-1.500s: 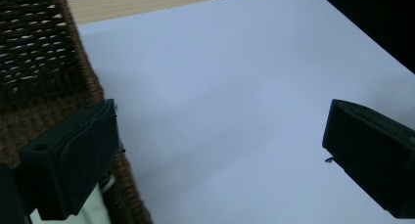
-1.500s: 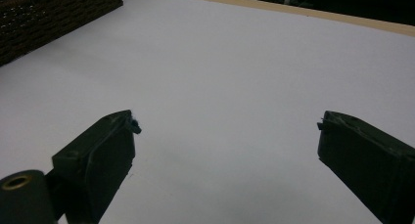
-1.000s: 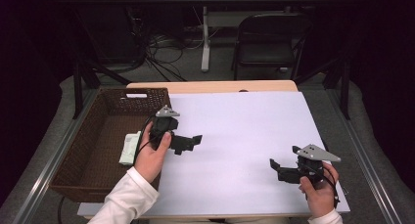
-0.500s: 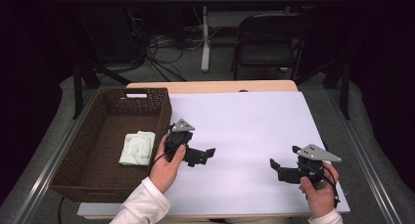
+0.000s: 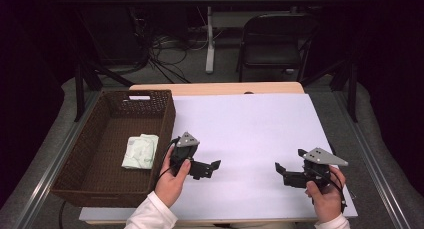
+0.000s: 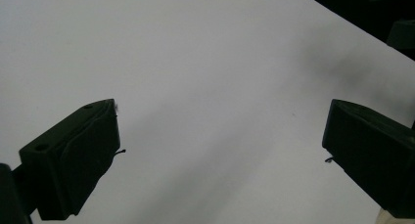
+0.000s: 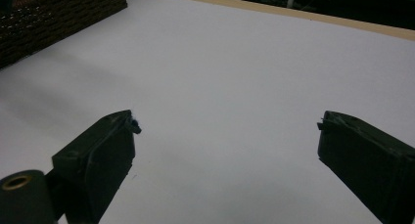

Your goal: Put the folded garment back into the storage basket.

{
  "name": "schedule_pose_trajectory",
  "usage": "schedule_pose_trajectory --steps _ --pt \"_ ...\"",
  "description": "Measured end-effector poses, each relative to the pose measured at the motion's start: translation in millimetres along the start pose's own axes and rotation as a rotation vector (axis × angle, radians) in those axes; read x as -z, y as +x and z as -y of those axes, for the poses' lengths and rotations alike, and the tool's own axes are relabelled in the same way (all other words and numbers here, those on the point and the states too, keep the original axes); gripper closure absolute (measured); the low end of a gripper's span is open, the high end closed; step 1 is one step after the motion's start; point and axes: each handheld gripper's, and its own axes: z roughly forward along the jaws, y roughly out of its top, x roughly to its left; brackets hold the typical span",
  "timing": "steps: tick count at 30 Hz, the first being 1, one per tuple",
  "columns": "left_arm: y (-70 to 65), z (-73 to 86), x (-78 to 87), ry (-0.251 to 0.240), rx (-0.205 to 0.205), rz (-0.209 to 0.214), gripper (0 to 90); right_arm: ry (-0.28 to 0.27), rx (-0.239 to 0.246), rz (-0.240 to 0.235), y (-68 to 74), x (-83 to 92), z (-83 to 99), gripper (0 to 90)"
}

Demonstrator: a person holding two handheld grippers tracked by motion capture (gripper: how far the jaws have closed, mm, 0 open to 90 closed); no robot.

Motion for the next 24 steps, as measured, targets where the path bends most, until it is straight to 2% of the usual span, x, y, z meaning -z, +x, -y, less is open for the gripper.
schedule_pose_trajectory --steps 1,4,6,8,11,15,21,23,24 --pt "-0.1 3.8 -2.2 0.001 0.008 0.012 0.9 0.000 0.003 -0.001 0.0 0.1 0.0 6.5" --pt "-0.4 9.0 -5.7 0.001 0.020 0.016 0.9 -0.001 0.006 -0.002 0.2 0.0 0.0 6.5" --pt "0.2 10.2 -6.6 0.002 0.012 0.020 0.9 0.000 0.006 -0.003 0.3 -0.2 0.1 6.5" --pt "0.5 14.6 -10.0 -0.010 0.023 0.033 0.9 0.005 -0.003 -0.003 1.2 0.1 0.2 6.5" --pt "1.5 18.4 -13.0 -0.015 0.010 0.038 0.9 0.006 0.007 -0.004 0.9 -0.5 0.5 6.4" --pt "1.6 23.6 -17.7 -0.027 0.031 0.054 0.9 0.010 0.005 -0.004 1.1 -0.9 0.9 6.4" --pt "2.5 27.3 -21.4 -0.007 0.019 0.053 0.9 0.015 0.007 -0.003 1.0 -0.3 0.8 6.3" --pt "1.4 28.8 -23.0 -0.011 0.031 0.055 0.9 0.011 0.009 -0.008 1.0 -0.8 1.0 6.4" --pt "2.2 29.1 -23.3 -0.009 0.015 0.051 0.9 0.008 0.010 -0.010 1.0 -1.1 1.0 6.4"
